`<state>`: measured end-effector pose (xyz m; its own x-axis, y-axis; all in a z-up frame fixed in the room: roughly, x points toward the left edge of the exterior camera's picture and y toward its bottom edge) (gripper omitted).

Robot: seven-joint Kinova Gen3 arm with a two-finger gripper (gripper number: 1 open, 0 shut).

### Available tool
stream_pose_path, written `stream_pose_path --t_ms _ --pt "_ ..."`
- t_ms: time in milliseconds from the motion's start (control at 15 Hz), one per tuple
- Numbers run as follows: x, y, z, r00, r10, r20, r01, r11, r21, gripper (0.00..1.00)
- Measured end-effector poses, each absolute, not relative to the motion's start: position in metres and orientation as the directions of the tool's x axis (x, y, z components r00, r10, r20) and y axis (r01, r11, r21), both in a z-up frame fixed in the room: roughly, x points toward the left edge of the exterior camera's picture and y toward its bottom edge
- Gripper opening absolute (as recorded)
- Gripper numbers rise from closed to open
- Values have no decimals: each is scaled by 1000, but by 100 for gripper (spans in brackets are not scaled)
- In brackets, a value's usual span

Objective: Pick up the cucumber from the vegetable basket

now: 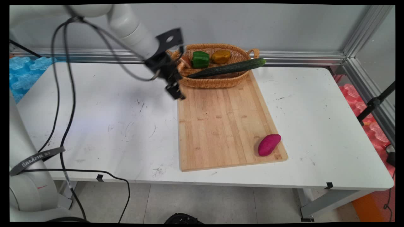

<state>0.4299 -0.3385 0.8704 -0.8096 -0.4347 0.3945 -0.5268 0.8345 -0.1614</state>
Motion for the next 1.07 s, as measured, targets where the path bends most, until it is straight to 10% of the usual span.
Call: stream_pose_path --t_ms 1067 --pt "396 -505 845 -825 -241 511 -396 892 -217 100"
